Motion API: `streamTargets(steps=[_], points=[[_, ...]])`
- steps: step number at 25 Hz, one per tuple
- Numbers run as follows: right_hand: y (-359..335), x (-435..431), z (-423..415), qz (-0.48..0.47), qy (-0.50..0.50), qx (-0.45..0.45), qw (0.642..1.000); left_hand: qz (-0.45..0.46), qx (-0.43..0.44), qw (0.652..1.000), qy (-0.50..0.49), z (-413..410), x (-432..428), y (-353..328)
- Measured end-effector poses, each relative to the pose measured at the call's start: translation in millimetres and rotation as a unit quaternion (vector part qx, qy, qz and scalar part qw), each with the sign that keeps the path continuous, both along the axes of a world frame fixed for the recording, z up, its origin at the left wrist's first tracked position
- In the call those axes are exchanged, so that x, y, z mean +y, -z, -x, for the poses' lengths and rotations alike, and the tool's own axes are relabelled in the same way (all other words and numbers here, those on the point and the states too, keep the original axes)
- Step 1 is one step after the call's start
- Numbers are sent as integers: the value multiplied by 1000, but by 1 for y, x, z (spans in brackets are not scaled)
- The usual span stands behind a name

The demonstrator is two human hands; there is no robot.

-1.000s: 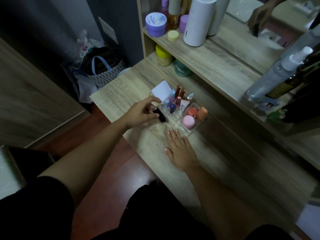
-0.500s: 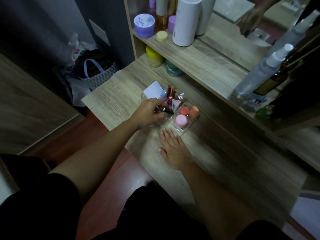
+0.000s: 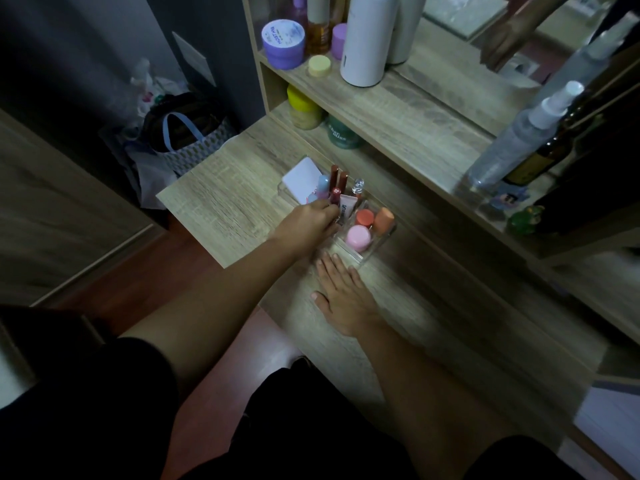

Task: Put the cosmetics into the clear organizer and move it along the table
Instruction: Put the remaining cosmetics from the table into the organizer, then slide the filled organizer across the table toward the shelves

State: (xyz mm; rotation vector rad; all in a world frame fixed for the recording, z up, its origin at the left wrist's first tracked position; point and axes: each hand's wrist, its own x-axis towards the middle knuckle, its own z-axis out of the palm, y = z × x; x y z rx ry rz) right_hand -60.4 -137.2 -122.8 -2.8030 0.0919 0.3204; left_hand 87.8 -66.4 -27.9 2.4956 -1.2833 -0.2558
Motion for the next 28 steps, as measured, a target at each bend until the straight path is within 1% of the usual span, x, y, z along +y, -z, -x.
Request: streamTargets(steps=[3,6,8,10,12,14,15,17,19,20,21,24,26,28], points=[[-3,0,1,2,2,-9,1000,-18,-13,1000,-1,-1,-5,-1],[-4,-1,1,2,-3,0,1000,-40,-21,999,22,-5,-8,-4],[-6,-1,0,-4,-9,8,1000,-33,-21,999,36,-5,-7,-6],[-11,-2,-1,-35,7,1,999,-6,-26,999,44,-4,-5,-8],[-18,-2,2,-63,70,-50,994,31,-28,998,45,-5,-1,-10],[-25,0,5,-69,163,-112,978,79,-33,996,29,-6,6,-10],[-28,3,6,-69,217,-139,964,104,-38,994,4,-8,12,-9],[-32,6,3,-50,324,-179,928,151,-35,984,-85,-16,26,-3],[-35,7,-3,-43,419,-170,891,175,2,964,-199,-30,39,7],[-36,6,-7,-57,456,-144,877,167,33,954,-248,-39,44,12],[-36,4,-11,-81,480,-118,865,140,72,947,-279,-48,47,17],[-32,-4,-25,-173,491,-93,849,48,197,935,-292,-67,48,27],[-29,-9,-33,-207,495,-103,838,35,261,919,-294,-74,46,32],[-27,-12,-39,-225,513,-125,818,38,306,903,-299,-79,43,33]])
